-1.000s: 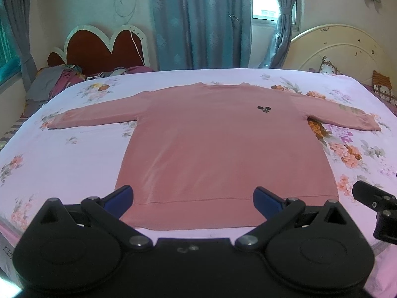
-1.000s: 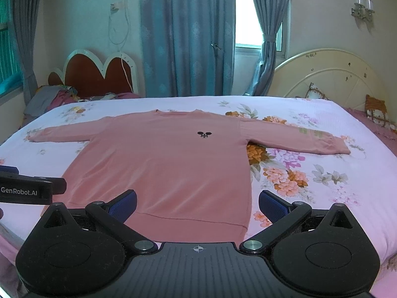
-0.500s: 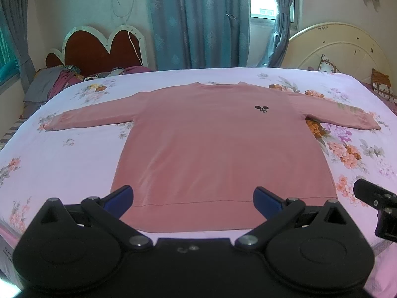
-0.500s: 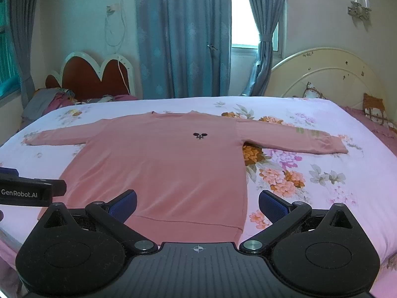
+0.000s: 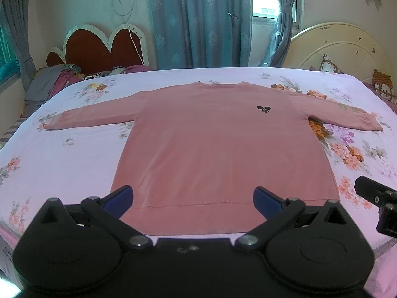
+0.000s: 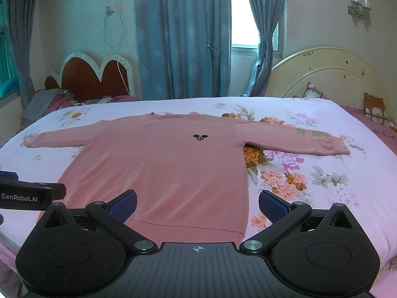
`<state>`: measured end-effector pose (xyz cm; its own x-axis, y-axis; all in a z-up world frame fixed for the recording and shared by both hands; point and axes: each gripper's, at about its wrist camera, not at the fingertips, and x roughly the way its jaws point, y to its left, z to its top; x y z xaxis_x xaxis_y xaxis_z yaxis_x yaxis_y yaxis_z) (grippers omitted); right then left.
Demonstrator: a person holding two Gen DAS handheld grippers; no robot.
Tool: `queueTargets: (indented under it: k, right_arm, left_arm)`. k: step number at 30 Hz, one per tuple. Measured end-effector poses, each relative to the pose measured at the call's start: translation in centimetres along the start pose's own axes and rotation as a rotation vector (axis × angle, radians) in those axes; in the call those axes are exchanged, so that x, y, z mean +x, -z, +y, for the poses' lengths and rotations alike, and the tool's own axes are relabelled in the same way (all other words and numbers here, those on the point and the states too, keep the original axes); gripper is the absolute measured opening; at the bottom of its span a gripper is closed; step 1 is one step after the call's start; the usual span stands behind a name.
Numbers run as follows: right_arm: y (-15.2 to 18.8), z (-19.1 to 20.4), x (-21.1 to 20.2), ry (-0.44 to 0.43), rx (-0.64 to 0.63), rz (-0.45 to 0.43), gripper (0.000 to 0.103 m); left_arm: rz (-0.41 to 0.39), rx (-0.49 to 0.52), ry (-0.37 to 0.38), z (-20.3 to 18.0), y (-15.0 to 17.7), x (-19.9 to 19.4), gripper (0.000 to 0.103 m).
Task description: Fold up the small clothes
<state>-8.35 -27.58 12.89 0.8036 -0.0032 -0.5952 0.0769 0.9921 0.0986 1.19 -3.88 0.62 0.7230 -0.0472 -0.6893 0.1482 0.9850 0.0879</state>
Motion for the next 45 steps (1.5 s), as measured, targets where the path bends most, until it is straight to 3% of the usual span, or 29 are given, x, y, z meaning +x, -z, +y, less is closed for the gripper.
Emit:
queueTargets:
  k: [27, 45]
  right_arm:
    - [-0.4, 0.2, 2.8, 0.032, 0.011, 0.008, 0.103]
    - [-4.4, -0.4, 8.2, 0.148, 0.051, -0.032, 0.103]
  left_arm:
    - [0.018, -0.004, -0.003, 1.3, -1.7, 2.5, 0.103]
    - [0.007, 0.002, 0.055, 4.6, -6.8, 9.8, 0.103]
